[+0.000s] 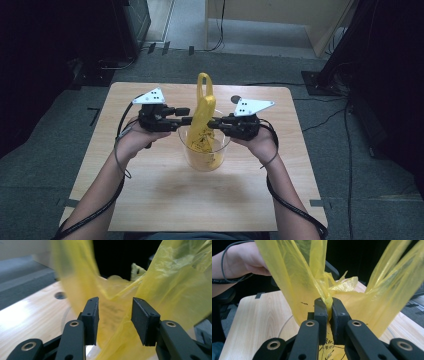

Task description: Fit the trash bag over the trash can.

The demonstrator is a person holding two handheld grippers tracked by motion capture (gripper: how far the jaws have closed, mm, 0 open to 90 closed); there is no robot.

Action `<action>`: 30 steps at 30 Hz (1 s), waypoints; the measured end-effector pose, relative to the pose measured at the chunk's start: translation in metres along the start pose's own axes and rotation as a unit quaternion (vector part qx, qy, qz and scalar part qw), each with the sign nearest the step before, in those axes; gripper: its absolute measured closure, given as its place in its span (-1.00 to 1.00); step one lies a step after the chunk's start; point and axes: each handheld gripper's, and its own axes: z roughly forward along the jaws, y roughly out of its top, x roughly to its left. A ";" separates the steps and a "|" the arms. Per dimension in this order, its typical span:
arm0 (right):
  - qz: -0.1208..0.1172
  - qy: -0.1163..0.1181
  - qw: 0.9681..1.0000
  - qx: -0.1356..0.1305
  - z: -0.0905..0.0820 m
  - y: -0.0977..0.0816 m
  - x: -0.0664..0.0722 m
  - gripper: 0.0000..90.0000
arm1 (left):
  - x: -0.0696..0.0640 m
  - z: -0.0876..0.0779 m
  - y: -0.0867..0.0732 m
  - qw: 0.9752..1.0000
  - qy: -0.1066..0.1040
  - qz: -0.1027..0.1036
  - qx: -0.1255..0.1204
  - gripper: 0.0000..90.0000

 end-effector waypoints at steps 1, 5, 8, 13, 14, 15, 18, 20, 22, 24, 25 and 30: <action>-0.003 0.001 1.000 0.001 0.001 0.000 0.001 0.88 | -0.002 0.003 -0.001 1.000 -0.004 0.002 0.003 0.25; -0.005 0.004 1.000 0.002 0.004 0.001 0.003 0.88 | -0.007 0.011 -0.003 1.000 -0.024 0.009 0.014 0.27; -0.004 0.008 1.000 0.004 0.005 0.001 0.005 0.89 | -0.011 0.015 -0.005 0.999 -0.039 0.021 0.019 0.36; -0.001 0.007 1.000 0.004 0.005 0.000 0.003 0.90 | -0.013 0.019 -0.007 0.998 -0.052 0.020 0.026 0.73; 0.000 0.008 1.000 0.004 0.005 0.000 0.003 0.90 | -0.015 0.020 -0.007 0.998 -0.053 0.023 0.031 0.80; -0.003 0.009 1.000 0.004 0.004 0.000 0.003 0.90 | -0.015 0.020 -0.007 0.998 -0.054 0.022 0.033 0.92; -0.003 0.008 1.000 0.005 0.003 0.001 0.003 0.90 | -0.014 0.020 -0.007 0.998 -0.053 0.020 0.036 1.00; -0.004 0.007 1.000 0.005 0.002 0.001 0.002 0.90 | -0.012 0.018 -0.007 0.998 -0.048 0.018 0.034 1.00; -0.002 0.005 1.000 0.007 0.000 0.001 0.001 0.90 | -0.009 0.014 -0.007 0.999 -0.040 0.016 0.034 1.00; -0.002 -0.002 1.000 0.009 -0.005 0.000 0.000 0.90 | -0.005 0.009 -0.008 0.999 -0.027 0.016 0.034 1.00; 0.001 -0.005 1.000 0.009 -0.007 0.000 -0.001 0.90 | 0.001 0.002 -0.009 0.999 -0.019 0.004 0.028 1.00; 0.009 -0.023 1.000 0.009 -0.020 -0.003 -0.009 0.90 | 0.011 -0.006 -0.013 1.000 0.001 -0.009 0.021 1.00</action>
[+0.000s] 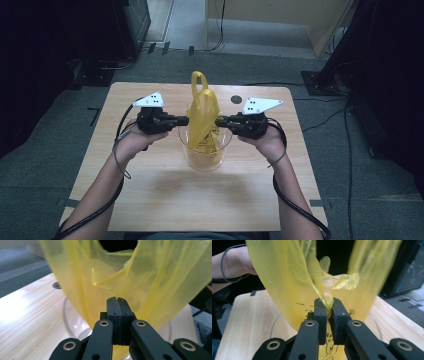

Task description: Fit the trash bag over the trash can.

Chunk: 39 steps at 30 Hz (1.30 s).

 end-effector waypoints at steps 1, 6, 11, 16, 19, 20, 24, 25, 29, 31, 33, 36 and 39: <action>0.003 -0.004 1.000 0.001 -0.002 -0.001 -0.002 0.90 | 0.002 -0.001 -0.001 1.000 0.003 -0.005 0.000 1.00; 0.005 -0.020 1.000 0.007 -0.012 -0.006 -0.009 0.90 | 0.011 -0.007 -0.004 1.000 0.013 -0.016 -0.003 1.00; 0.017 -0.035 0.999 0.013 -0.022 -0.012 -0.017 0.90 | 0.015 -0.013 -0.006 1.000 0.023 -0.021 -0.006 1.00; 0.034 -0.053 0.998 0.018 -0.031 -0.022 -0.027 0.90 | 0.024 -0.016 -0.013 0.999 0.031 -0.038 -0.006 1.00; 0.041 -0.060 0.997 0.017 -0.036 -0.027 -0.032 0.90 | 0.027 -0.017 -0.015 0.999 0.034 -0.041 -0.006 1.00; 0.043 -0.063 0.997 0.018 -0.037 -0.028 -0.033 0.90 | 0.030 -0.018 -0.017 0.998 0.037 -0.047 -0.007 1.00; 0.048 -0.073 0.996 0.018 -0.043 -0.030 -0.036 0.90 | 0.033 -0.020 -0.019 0.998 0.039 -0.052 -0.006 1.00; 0.049 -0.077 0.996 0.017 -0.045 -0.031 -0.037 0.91 | 0.033 -0.020 -0.019 0.998 0.039 -0.055 -0.007 1.00; 0.062 -0.068 0.996 0.005 -0.046 -0.032 -0.037 0.90 | 0.029 -0.017 -0.017 0.998 0.035 -0.049 -0.005 1.00; 0.062 -0.061 0.996 0.002 -0.042 -0.030 -0.036 0.87 | 0.024 -0.014 -0.014 0.999 0.031 -0.039 -0.006 1.00; 0.064 -0.055 0.996 0.000 -0.040 -0.028 -0.035 0.83 | 0.023 -0.014 -0.013 0.999 0.030 -0.036 -0.006 1.00; 0.071 -0.047 0.996 -0.009 -0.036 -0.023 -0.033 0.75 | 0.020 -0.013 -0.011 0.999 0.027 -0.032 -0.007 0.93; 0.072 -0.043 0.996 -0.021 -0.031 -0.016 -0.029 0.69 | 0.017 -0.015 -0.006 0.999 0.026 -0.027 -0.013 0.75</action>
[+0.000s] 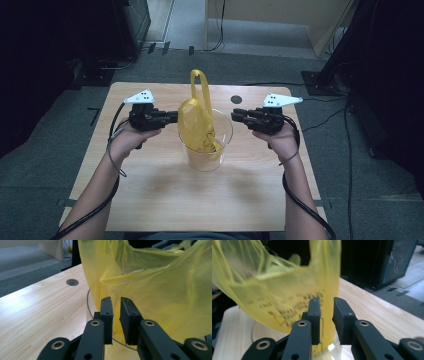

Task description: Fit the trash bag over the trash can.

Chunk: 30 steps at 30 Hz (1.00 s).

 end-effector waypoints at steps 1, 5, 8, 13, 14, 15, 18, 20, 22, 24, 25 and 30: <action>-0.001 0.002 1.000 -0.004 0.002 0.003 0.003 0.66 | -0.001 -0.001 0.001 1.000 0.001 0.002 -0.005 0.70; -0.002 0.015 1.000 -0.020 0.012 0.015 0.015 0.55 | -0.004 -0.008 0.008 1.000 -0.004 0.007 -0.016 0.50; -0.013 0.030 0.999 -0.021 0.020 0.021 0.026 0.43 | -0.005 -0.011 0.011 1.000 -0.003 0.012 -0.022 0.43; -0.009 0.026 0.999 -0.023 0.025 0.032 0.035 0.33 | -0.007 -0.018 0.025 0.999 0.003 0.023 -0.038 0.40; -0.013 0.021 0.999 -0.022 0.026 0.035 0.037 0.35 | -0.006 -0.020 0.028 0.999 0.004 0.021 -0.041 0.40; -0.024 0.017 0.999 -0.023 0.027 0.041 0.040 0.41 | -0.005 -0.022 0.035 0.999 0.001 0.018 -0.047 0.40; -0.030 0.016 0.999 -0.028 0.030 0.050 0.045 0.61 | -0.006 -0.021 0.042 0.999 -0.004 0.018 -0.050 0.47; -0.032 0.029 0.998 -0.035 0.035 0.055 0.050 0.70 | -0.010 -0.017 0.048 0.998 -0.015 0.023 -0.051 0.52; -0.038 0.048 0.998 -0.028 0.042 0.059 0.057 0.73 | -0.018 -0.006 0.053 0.999 -0.032 0.033 -0.027 0.57; -0.046 0.058 0.997 -0.002 0.051 0.059 0.064 0.74 | -0.021 0.002 0.050 0.999 -0.035 0.041 0.007 0.61; -0.051 0.060 0.997 0.014 0.055 0.057 0.065 0.74 | -0.021 0.002 0.050 0.999 -0.035 0.041 0.007 0.61; -0.069 0.064 0.992 0.080 0.064 0.040 0.067 0.66 | -0.026 0.016 0.027 0.994 -0.059 0.060 0.069 0.58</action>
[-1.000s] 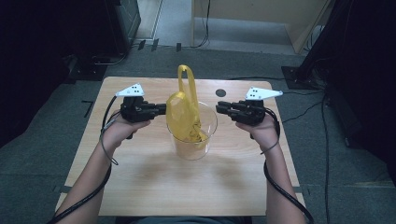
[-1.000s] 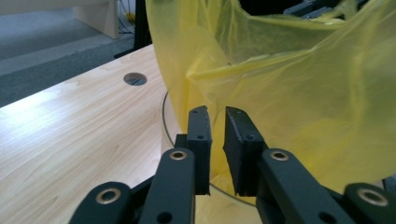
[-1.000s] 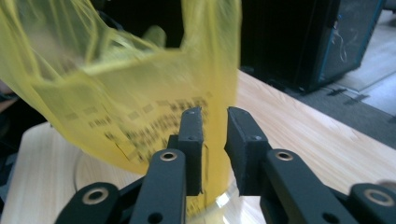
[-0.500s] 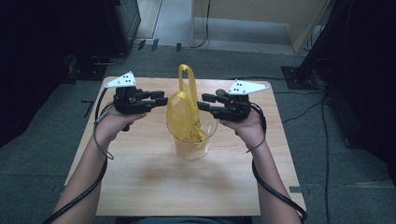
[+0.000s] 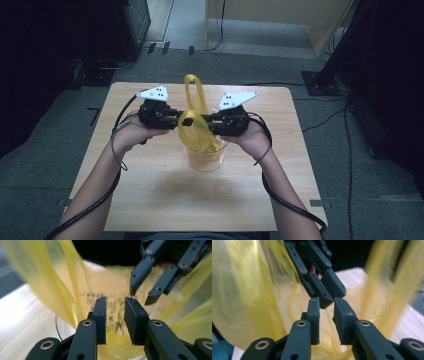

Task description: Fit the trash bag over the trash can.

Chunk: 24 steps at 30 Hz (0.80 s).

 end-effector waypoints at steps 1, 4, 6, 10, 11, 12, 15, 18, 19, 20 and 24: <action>0.000 0.000 1.000 0.000 0.000 0.000 0.000 0.66 | 0.000 0.000 0.000 1.000 0.000 0.000 0.000 0.56; 0.000 0.003 1.000 0.019 -0.001 -0.016 -0.002 0.51 | -0.001 0.005 -0.013 1.000 -0.010 -0.001 0.017 0.51; 0.003 0.004 1.000 0.024 -0.005 -0.024 -0.005 0.40 | -0.003 0.007 -0.019 1.000 -0.017 0.004 0.021 0.46; -0.002 0.004 0.999 0.043 -0.013 -0.041 -0.009 0.26 | -0.006 0.008 -0.026 0.999 -0.019 0.018 0.028 0.36; 0.002 0.007 0.999 0.043 -0.015 -0.045 -0.011 0.20 | -0.007 0.008 -0.027 0.999 -0.018 0.018 0.023 0.33; 0.003 0.009 0.999 0.044 -0.016 -0.049 -0.012 0.13 | -0.007 0.008 -0.028 0.999 -0.015 0.020 0.023 0.29; 0.010 -0.002 0.999 0.045 -0.019 -0.055 -0.014 -0.07 | -0.008 0.009 -0.032 1.000 -0.005 0.022 0.018 0.15; 0.014 -0.011 0.999 0.047 -0.018 -0.059 -0.014 -0.19 | -0.008 0.010 -0.034 1.000 0.005 0.017 0.014 -0.01; 0.013 -0.014 0.999 0.050 -0.018 -0.060 -0.014 -0.20 | -0.008 0.010 -0.034 1.000 0.005 0.017 0.014 -0.04; 0.012 -0.016 0.998 0.051 -0.017 -0.060 -0.013 -0.22 | -0.008 0.009 -0.035 1.000 0.007 0.015 0.013 -0.09; 0.008 -0.031 0.998 0.047 -0.017 -0.060 -0.014 -0.36 | -0.006 0.009 -0.040 1.000 0.023 0.016 0.010 -0.17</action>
